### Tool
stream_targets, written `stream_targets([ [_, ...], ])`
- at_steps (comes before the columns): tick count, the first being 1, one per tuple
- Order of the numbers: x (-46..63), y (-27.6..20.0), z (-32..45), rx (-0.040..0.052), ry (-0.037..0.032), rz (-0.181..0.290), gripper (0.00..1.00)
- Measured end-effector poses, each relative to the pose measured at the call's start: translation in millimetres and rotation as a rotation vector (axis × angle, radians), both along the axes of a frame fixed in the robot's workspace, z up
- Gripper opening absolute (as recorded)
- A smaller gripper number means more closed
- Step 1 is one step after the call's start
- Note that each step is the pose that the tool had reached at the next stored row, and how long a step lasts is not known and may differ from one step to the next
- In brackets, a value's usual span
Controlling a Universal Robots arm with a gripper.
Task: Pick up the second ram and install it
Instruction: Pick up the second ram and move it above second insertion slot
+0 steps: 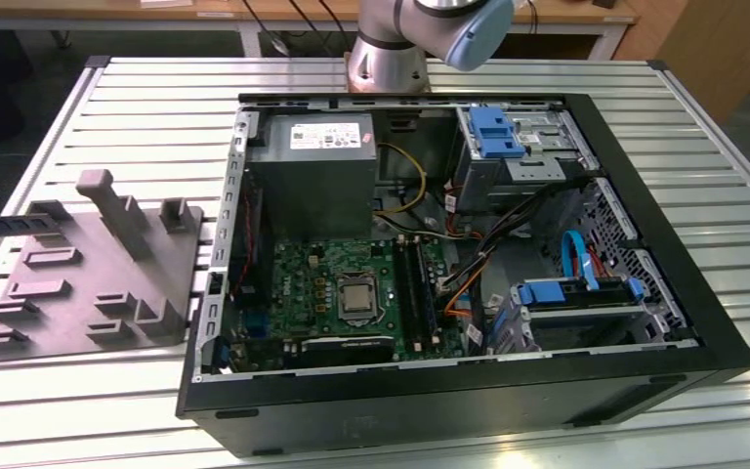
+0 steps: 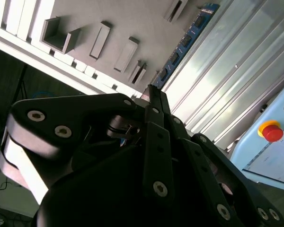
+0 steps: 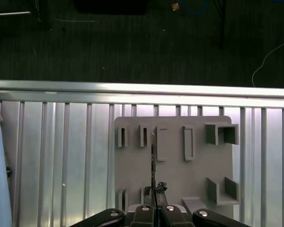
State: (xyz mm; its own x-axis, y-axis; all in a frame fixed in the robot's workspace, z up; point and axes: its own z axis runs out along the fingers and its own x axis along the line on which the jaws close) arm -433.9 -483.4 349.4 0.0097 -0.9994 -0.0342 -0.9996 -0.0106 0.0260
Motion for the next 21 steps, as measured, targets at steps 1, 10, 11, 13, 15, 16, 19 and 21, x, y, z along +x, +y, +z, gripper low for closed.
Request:
stream_targets([
  [1, 0.0, 0.0, 1.8, 0.0000, 0.0000, 0.000, 0.11],
  [10, 0.0, 0.0, 17.0, 0.0000, -0.0004, 0.000, 0.11],
  [11, 0.0, 0.1, 18.4, 0.0000, -0.0004, 0.000, 0.11],
  [13, 0.0, 0.1, 21.2, 0.0001, -0.0004, 0.000, 0.11],
  [15, 0.0, 0.2, 24.3, 0.0000, -0.0004, 0.000, 0.11],
  [16, 0.0, 0.2, 25.8, 0.0000, -0.0004, 0.000, 0.11],
  [19, 0.0, 0.3, 29.4, 0.0001, -0.0005, 0.000, 0.11],
  [21, 0.0, 0.3, 31.9, 0.0001, -0.0006, 0.000, 0.11],
])
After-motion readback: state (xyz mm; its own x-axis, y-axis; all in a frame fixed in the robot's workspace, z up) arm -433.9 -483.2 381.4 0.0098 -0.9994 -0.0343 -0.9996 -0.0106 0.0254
